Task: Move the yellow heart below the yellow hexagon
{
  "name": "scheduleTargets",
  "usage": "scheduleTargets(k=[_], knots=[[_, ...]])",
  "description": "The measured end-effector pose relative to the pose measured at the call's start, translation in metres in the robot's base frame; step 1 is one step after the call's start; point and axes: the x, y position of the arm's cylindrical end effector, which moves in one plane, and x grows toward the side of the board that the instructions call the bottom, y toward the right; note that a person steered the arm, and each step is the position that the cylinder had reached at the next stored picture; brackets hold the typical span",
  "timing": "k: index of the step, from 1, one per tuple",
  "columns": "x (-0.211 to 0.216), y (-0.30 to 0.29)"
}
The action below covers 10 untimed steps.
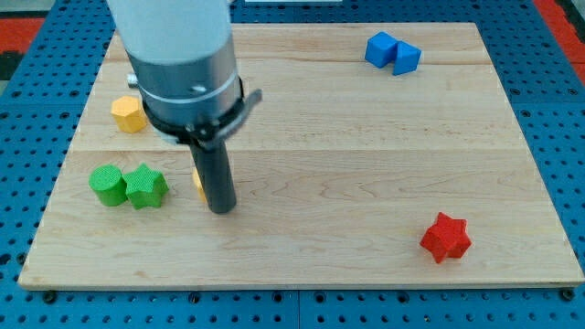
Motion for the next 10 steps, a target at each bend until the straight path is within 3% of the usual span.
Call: scheduleTargets(k=[3,4,5,6,7,8,9,10], knots=[[-0.083,-0.029],[-0.084,-0.065],[-0.069,-0.035],[-0.042,-0.056],[-0.05,-0.092],[-0.097,-0.103],[-0.103,-0.073],[-0.166,-0.027]])
